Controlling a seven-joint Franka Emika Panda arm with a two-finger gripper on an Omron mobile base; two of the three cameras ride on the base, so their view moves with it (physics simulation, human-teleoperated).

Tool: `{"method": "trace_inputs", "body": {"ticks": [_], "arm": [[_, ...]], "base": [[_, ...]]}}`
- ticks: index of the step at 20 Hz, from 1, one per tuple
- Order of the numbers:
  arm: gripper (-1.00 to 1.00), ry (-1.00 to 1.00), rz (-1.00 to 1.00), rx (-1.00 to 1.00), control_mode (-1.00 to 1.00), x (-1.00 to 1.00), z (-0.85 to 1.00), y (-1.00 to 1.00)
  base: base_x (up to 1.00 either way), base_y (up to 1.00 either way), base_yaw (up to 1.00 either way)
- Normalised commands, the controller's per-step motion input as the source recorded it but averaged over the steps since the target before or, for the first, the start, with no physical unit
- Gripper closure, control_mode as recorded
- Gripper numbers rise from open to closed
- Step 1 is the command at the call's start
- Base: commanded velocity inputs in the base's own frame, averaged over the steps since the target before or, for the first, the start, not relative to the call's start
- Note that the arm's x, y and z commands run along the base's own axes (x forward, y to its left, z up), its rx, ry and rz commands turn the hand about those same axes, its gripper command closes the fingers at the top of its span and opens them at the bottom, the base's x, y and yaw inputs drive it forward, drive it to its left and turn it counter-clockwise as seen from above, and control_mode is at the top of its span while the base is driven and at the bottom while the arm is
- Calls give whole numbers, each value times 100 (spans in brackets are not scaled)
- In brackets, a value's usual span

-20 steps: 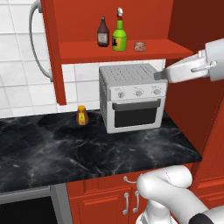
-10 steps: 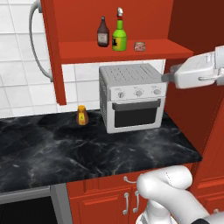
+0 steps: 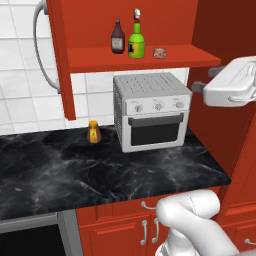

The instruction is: Pick the bar soap and spray from the cabinet and place them on the counter.

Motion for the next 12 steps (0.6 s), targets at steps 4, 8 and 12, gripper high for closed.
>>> {"method": "trace_inputs", "body": {"ticks": [4,8,12], "arm": [[-100,-15,-17,-2,-100,0,8,-7],[-100,-11,-10,2,-100,0,7,-12],[-100,-12,-10,2,-100,0,4,-16]], "base": [[0,0,0],[0,0,0],[0,0,0]]}}
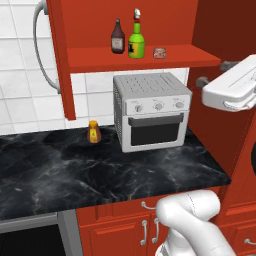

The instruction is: Pick the bar soap and spray from the cabinet and place them on the counter.

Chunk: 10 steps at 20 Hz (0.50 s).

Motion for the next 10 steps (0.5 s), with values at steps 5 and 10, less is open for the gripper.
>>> {"method": "trace_inputs", "body": {"ticks": [5,10], "arm": [[-100,-12,-12,1,-100,0,1,-9],[-100,-12,-13,0,-100,0,13,-3]], "base": [[0,0,0],[0,0,0]]}}
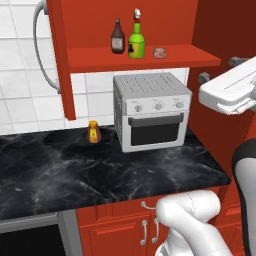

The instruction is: Pick the bar soap and spray from the cabinet and place them on the counter.

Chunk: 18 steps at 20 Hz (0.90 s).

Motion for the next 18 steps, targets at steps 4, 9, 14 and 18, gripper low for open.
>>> {"method": "trace_inputs", "body": {"ticks": [4,9,14,18], "arm": [[-100,-9,-9,2,-100,0,20,-16],[-100,0,-4,8,-100,4,22,-29],[-100,8,-1,4,-100,16,19,-15],[-100,16,0,0,-100,28,10,-6]], "base": [[0,0,0],[0,0,0],[0,0,0],[0,0,0]]}}
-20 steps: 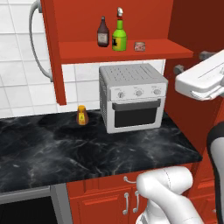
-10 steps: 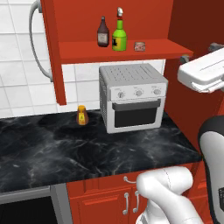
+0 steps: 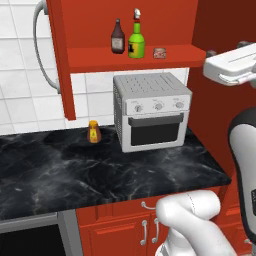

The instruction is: Pick the bar soap and spray from the cabinet and place them on the counter.

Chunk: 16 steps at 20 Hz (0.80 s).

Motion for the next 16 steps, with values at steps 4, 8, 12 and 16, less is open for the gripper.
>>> {"method": "trace_inputs", "body": {"ticks": [4,8,12,16], "arm": [[-100,17,0,0,-100,26,5,0],[-100,15,0,0,-100,21,1,-1],[-100,10,-1,-3,-100,18,0,0],[-100,15,-2,-2,-100,21,0,0]], "base": [[0,0,0],[0,0,0],[0,0,0],[0,0,0]]}}
